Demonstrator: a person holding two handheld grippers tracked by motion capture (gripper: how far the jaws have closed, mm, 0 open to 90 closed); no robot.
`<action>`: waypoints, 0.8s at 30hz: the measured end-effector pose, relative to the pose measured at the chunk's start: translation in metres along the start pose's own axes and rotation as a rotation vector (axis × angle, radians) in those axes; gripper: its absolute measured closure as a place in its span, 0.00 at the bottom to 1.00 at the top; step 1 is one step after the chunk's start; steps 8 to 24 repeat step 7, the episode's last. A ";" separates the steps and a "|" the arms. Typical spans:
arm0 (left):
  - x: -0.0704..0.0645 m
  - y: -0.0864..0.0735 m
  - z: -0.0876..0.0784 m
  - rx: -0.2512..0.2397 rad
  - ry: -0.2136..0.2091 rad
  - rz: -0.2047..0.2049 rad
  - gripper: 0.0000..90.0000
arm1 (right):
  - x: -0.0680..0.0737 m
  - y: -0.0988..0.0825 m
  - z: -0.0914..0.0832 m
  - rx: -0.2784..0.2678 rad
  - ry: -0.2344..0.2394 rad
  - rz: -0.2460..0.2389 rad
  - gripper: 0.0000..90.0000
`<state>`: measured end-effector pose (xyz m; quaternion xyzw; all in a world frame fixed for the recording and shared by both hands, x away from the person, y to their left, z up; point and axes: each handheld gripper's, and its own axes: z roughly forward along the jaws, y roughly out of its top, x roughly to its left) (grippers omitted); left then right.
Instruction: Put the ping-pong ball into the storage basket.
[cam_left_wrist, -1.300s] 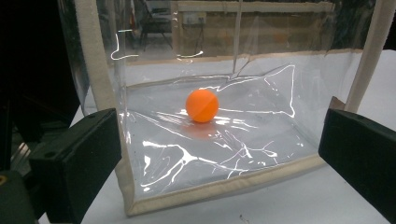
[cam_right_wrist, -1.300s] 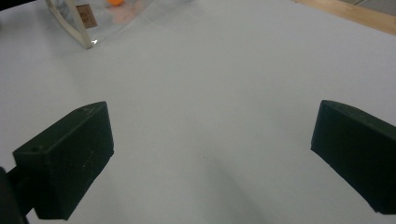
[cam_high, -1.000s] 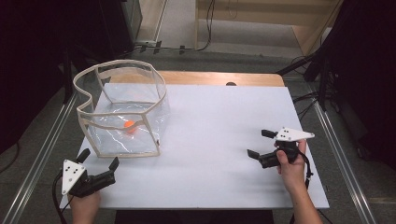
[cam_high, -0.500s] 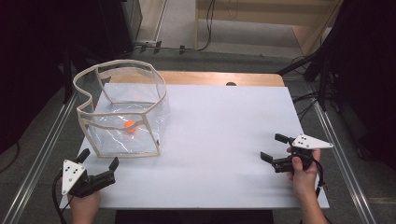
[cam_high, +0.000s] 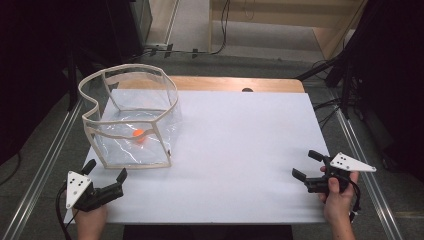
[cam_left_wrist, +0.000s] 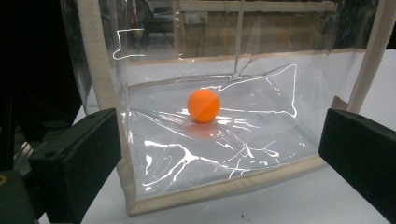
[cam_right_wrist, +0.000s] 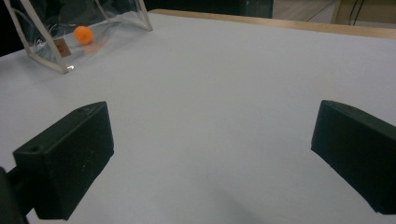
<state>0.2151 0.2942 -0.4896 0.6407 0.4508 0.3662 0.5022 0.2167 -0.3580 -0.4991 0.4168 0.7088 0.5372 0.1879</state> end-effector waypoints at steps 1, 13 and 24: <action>0.000 0.000 0.000 0.000 -0.001 0.000 0.00 | 0.000 -0.001 -0.003 -0.004 -0.004 0.006 0.00; 0.001 0.000 0.000 0.002 -0.003 -0.001 0.00 | -0.004 -0.012 -0.011 -0.037 -0.028 0.026 0.00; 0.001 0.000 0.000 0.002 -0.003 -0.001 0.00 | -0.004 -0.012 -0.011 -0.037 -0.028 0.026 0.00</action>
